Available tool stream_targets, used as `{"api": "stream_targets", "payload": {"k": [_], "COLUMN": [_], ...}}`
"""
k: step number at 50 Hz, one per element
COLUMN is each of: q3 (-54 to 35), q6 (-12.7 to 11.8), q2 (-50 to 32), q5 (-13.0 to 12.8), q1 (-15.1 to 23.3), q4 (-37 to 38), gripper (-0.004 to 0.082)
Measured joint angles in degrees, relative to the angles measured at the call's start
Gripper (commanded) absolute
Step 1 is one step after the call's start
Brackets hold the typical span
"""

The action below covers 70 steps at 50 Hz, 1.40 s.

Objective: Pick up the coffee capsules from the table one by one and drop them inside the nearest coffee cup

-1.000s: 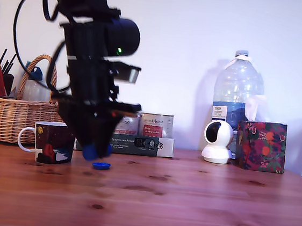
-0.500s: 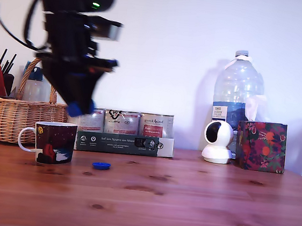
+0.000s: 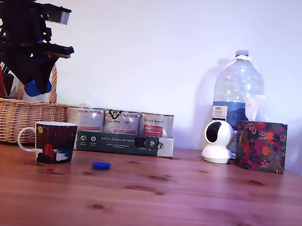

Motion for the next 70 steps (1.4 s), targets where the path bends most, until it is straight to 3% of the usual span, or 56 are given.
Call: {"api": "stream_targets", "payload": {"k": [7, 19, 46, 70], "q3": [0.0, 1.7, 27.3, 28.7], "q6": [-1.6, -2.0, -2.9, -2.9], "q2": [0.0, 1.0, 20.7, 26.0], "q5": [0.0, 0.5, 2.1, 2.6], "q1": [0.0, 0.0, 0.3, 0.7], "q4": [0.0, -1.5, -18.0, -19.4], "gripper": [0.0231, 0.0231, 0.0230, 0.0231]}}
